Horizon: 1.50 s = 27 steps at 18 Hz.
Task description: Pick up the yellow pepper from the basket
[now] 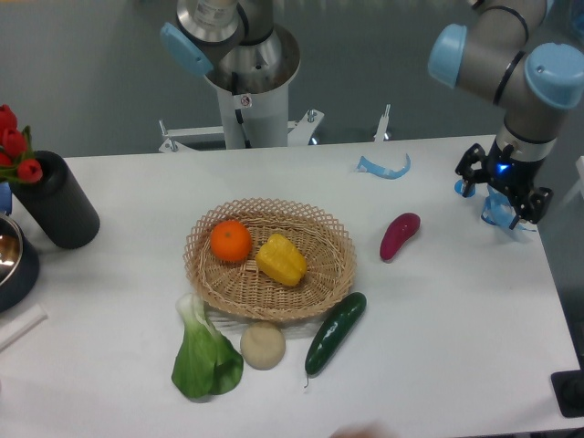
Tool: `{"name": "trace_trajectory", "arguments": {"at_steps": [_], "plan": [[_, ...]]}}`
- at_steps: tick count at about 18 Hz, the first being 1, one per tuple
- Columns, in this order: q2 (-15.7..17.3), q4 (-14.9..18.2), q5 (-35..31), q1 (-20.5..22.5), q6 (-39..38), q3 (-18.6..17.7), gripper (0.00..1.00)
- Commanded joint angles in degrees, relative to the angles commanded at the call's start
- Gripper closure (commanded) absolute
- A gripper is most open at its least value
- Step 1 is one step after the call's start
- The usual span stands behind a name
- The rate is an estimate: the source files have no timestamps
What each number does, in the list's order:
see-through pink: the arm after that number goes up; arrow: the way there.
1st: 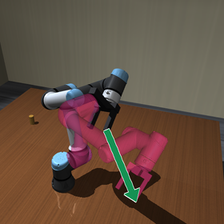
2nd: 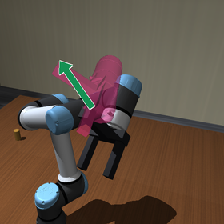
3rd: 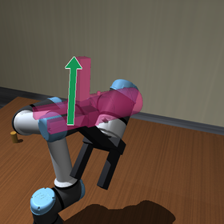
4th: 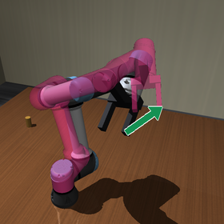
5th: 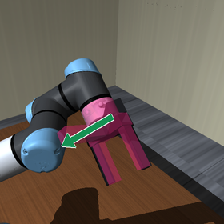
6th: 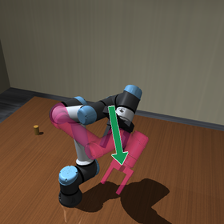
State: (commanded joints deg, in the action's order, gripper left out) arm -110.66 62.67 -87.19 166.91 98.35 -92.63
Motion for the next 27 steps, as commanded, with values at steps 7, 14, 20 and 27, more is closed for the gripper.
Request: {"name": "trace_trajectory", "arguments": {"at_steps": [7,14,20,27], "plan": [[2.38,-1.05,0.61,-3.51,-17.80,-3.26,0.00],[6.24,-0.88,2.63,-8.44,-31.10,-9.49,0.00],[7.66,-0.70,8.09,-12.91,-44.10,-11.96,0.00],[6.52,-0.18,8.09,-18.19,-58.60,-11.96,0.00]]}}
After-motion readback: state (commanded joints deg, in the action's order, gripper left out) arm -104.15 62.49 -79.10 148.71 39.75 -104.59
